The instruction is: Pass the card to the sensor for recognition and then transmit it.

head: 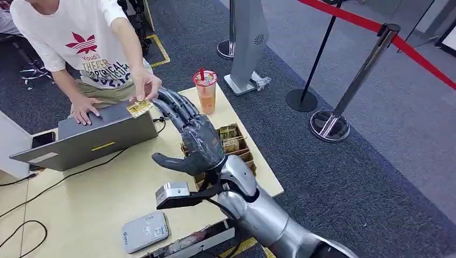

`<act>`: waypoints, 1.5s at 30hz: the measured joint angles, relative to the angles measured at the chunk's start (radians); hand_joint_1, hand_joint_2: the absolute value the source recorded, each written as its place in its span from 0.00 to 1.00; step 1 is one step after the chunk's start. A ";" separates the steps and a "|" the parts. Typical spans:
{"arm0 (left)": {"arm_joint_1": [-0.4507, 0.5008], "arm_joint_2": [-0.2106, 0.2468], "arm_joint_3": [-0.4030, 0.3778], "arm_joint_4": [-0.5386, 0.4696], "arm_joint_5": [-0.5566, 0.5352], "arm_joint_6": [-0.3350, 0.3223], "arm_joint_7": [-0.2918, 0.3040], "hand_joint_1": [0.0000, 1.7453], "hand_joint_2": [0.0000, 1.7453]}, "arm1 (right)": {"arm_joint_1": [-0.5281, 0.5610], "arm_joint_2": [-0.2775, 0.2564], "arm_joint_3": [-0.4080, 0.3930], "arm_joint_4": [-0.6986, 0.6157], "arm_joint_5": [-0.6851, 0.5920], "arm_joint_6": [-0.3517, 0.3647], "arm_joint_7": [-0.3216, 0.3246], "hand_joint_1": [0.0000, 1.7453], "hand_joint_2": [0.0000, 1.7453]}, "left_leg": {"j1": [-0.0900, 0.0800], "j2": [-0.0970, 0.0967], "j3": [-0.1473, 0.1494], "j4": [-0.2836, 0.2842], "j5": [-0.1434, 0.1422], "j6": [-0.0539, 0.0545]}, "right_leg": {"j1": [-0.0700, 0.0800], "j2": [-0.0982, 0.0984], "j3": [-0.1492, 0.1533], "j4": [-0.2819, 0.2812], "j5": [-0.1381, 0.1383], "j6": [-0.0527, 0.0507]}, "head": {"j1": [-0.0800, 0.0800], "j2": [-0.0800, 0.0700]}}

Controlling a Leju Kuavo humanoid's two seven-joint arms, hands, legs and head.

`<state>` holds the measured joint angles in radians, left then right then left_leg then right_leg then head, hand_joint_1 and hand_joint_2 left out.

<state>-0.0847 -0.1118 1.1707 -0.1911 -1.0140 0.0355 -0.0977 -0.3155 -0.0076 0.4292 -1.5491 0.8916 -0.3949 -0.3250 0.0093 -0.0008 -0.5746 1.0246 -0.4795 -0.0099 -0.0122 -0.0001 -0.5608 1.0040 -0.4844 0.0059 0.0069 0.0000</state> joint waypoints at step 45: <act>-0.012 0.006 -0.001 0.000 -0.018 0.006 0.015 0.00 0.00 | -0.269 -0.001 0.039 0.449 -0.035 -0.084 0.006 1.00 1.00 | 0.000 -0.001 0.000 0.000 0.000 0.000 | 0.000 -0.001 0.000 0.000 0.000 0.000 | 0.000 0.000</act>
<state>-0.0968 -0.1053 1.1696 -0.1911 -1.0319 0.0412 -0.0824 -0.5840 -0.0084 0.4677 -1.0998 0.8568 -0.4788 -0.3185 0.0092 -0.0014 -0.5747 1.0247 -0.4793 -0.0098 -0.0123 -0.0006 -0.5608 1.0040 -0.4842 0.0058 0.0069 0.0000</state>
